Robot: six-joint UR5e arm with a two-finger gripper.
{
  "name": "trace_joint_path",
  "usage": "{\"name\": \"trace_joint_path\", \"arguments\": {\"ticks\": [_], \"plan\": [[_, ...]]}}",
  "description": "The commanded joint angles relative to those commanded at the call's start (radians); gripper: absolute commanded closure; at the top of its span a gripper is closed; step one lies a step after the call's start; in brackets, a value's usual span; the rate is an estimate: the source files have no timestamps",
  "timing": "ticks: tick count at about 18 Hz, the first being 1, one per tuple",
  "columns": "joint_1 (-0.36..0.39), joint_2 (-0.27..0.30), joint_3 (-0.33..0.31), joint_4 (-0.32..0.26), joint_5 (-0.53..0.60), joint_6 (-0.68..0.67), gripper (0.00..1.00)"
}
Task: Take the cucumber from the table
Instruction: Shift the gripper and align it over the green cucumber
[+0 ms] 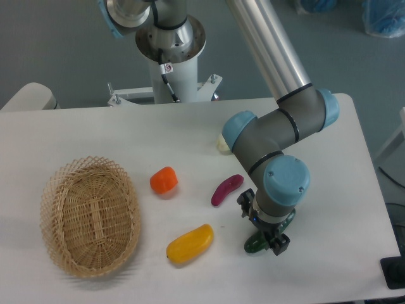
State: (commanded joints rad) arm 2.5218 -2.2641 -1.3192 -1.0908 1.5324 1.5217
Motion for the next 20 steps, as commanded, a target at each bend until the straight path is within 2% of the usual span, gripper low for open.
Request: {"name": "trace_joint_path", "arguments": {"ticks": [3, 7, 10, 15, 16, 17, 19, 20], "plan": [[0.017, -0.02, 0.014, 0.009, 0.0, -0.005, 0.0], [0.017, -0.034, -0.003, 0.061, 0.0, -0.015, 0.0], [0.017, -0.034, -0.031, 0.072, 0.002, -0.017, 0.0], [0.015, -0.025, -0.095, 0.155, 0.003, -0.018, 0.0], [0.015, -0.025, -0.097, 0.158, 0.003, -0.017, 0.04], [0.015, -0.025, -0.097, 0.158, 0.003, -0.018, 0.14], [0.015, -0.025, -0.097, 0.16, 0.006, -0.023, 0.42], [0.015, -0.025, -0.094, 0.158, 0.006, -0.037, 0.6]]}}
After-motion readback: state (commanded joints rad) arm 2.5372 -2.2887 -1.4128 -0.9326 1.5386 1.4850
